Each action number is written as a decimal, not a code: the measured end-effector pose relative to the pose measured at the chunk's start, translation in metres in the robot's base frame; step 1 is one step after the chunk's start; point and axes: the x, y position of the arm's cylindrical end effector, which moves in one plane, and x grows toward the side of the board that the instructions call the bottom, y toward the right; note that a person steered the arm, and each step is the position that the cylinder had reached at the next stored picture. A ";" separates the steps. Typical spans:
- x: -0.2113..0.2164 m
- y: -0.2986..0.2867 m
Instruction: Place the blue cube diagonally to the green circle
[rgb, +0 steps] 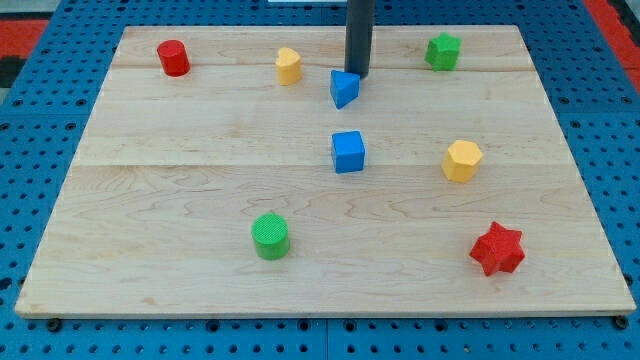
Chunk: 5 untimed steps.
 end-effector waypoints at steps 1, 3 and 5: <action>0.045 0.001; 0.102 -0.019; 0.120 -0.004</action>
